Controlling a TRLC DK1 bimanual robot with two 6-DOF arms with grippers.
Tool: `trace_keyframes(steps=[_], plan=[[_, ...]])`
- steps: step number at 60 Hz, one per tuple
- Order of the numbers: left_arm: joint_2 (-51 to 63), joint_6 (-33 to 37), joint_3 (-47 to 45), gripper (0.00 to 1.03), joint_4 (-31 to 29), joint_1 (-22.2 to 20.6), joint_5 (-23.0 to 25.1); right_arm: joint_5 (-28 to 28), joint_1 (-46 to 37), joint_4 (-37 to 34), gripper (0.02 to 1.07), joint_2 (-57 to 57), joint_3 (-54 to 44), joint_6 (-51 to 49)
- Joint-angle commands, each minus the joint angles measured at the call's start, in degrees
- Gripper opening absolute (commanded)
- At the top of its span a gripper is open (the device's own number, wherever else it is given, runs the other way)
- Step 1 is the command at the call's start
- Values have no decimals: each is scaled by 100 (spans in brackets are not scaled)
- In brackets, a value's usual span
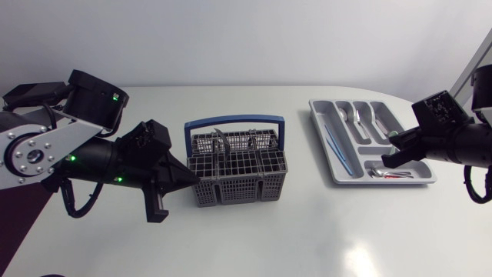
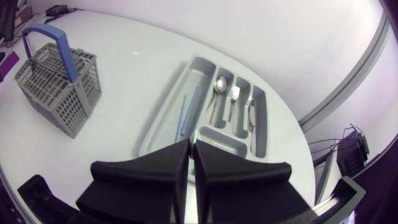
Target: Unload the cutlery basket into the drawer organizer.
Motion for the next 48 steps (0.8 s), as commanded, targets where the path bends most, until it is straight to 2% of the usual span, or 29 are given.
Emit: trace_keyframes(steps=[1,7,18,27,45,48], plan=[[82,-61,128,5,34,-7,-10,139,-252,247,7,277,-245,-353],[82,-52,137,5,42,2,-10,183,-454,572,7,593,-342,-512],[117,-79,155,5,69,-24,-10,623,-577,1503,7,1182,-552,-696],[134,-123,216,5,69,-24,-10,895,-577,1987,7,1780,-570,-714],[143,-158,225,5,69,-42,-10,1044,-604,2461,7,2457,-614,-758],[143,-176,234,5,69,-60,-19,1036,-639,2505,11,2536,-605,-767]])
